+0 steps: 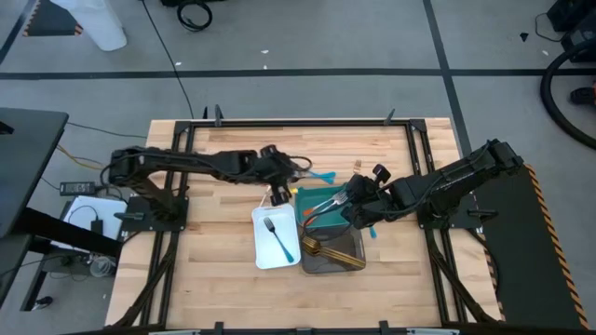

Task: Sort silverware by color (type)
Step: Put the white-orange fork into the green bin

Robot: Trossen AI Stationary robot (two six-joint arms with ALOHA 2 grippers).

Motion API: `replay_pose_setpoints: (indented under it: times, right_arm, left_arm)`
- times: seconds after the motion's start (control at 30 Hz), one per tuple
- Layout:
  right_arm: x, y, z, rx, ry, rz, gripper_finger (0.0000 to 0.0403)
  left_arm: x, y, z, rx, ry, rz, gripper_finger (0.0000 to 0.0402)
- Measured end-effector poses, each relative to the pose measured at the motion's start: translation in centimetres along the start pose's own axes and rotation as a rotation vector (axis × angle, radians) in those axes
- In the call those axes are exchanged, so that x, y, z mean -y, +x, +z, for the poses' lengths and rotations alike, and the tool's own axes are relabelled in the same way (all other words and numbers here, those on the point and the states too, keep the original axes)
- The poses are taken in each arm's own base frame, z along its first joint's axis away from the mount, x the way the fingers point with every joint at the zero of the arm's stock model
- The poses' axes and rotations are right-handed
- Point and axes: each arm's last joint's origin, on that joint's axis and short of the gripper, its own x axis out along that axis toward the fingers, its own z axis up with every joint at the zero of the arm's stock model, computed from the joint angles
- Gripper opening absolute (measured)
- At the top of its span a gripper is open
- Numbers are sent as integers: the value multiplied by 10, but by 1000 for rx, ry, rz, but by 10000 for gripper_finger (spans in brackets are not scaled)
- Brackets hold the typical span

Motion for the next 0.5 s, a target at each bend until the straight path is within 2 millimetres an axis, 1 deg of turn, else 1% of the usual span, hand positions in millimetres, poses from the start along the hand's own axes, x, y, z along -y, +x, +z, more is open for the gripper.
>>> replay_pose_setpoints:
  times: [0.23, 0.37, 0.5]
  right_arm:
    - [2, 0, -4, -48, -19, 2, 93]
    - [8, -3, -9, -114, -7, -13, 93]
    - [16, -9, -15, -162, 7, -55, 93]
  left_arm:
    - [19, 15, 24, 10, 73, -26, 14]
    - [27, 15, 38, 43, 94, -37, 14]
    - [33, 16, 48, 79, 122, -44, 14]
